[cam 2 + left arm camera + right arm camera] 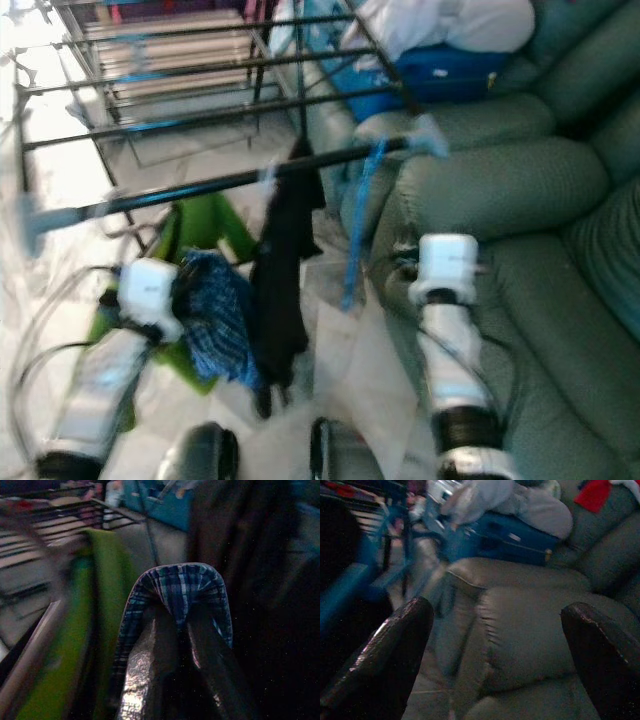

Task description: Hang hanger

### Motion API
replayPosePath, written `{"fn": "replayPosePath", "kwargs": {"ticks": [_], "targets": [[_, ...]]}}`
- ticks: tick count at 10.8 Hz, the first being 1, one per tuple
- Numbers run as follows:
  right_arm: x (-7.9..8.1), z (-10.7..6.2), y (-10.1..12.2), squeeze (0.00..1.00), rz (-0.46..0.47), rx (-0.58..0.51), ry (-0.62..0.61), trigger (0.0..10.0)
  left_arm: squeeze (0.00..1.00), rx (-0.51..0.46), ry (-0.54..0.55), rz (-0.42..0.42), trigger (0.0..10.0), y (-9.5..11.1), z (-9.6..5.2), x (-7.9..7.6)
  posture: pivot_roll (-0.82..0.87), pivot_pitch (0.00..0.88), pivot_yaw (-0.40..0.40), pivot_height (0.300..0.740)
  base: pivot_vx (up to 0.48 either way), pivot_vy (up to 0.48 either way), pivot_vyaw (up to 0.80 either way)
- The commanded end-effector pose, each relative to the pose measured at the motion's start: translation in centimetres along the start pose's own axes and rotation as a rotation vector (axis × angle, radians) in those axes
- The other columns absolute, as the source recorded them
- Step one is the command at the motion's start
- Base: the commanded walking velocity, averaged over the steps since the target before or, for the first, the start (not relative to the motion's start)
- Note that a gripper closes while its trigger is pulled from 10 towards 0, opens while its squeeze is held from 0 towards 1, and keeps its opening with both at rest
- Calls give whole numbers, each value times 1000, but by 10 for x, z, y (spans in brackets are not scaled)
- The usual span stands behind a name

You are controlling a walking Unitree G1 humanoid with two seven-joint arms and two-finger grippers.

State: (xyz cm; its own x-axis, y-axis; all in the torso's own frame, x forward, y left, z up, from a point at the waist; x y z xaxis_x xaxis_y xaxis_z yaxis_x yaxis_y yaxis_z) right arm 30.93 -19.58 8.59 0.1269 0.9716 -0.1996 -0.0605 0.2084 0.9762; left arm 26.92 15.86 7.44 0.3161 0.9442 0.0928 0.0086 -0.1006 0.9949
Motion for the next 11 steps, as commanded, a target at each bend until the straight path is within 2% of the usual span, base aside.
{"fn": "replayPosePath", "kwargs": {"ticks": [1,4,6,8,9,11], "targets": [[-10,0,1,0,-13,-8,-25,10000,0,-13,-10,-2,10000,2,1,-6,29,169,-70,740,0,0,0],[-1,1,7,0,-4,-30,31,10000,0,-2,-24,9,10000,1,0,-10,31,184,-69,740,0,0,0],[24,4,8,0,18,-13,202,10000,0,8,-37,12,10000,-1,0,-13,30,185,-69,740,0,0,0],[39,19,11,0,21,24,327,10000,0,13,-39,18,10000,-1,2,-14,31,190,-69,740,0,0,0],[41,25,15,0,32,22,330,10000,0,16,-43,18,10000,-2,1,-16,32,191,-69,740,0,0,0],[48,37,10,0,27,123,376,10000,0,19,-50,20,10000,-2,1,-19,36,198,-74,740,0,0,0]]}}
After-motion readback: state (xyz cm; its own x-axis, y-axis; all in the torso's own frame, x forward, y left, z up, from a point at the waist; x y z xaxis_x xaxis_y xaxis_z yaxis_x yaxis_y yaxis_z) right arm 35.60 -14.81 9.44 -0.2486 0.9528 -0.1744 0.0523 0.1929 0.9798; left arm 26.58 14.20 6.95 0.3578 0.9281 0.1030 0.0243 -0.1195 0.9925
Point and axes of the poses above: a point about 5 cm out from each wrist's last joint towards the gripper, its own z axis pointing out of the wrist towards the gripper, its own y axis along the axis of the wrist's last joint, x = y × z, the point moved 1 cm from there along z, pointing out of the wrist towards the gripper, and after that the axes turned 1 degree about -z, right-handed, at the moved point
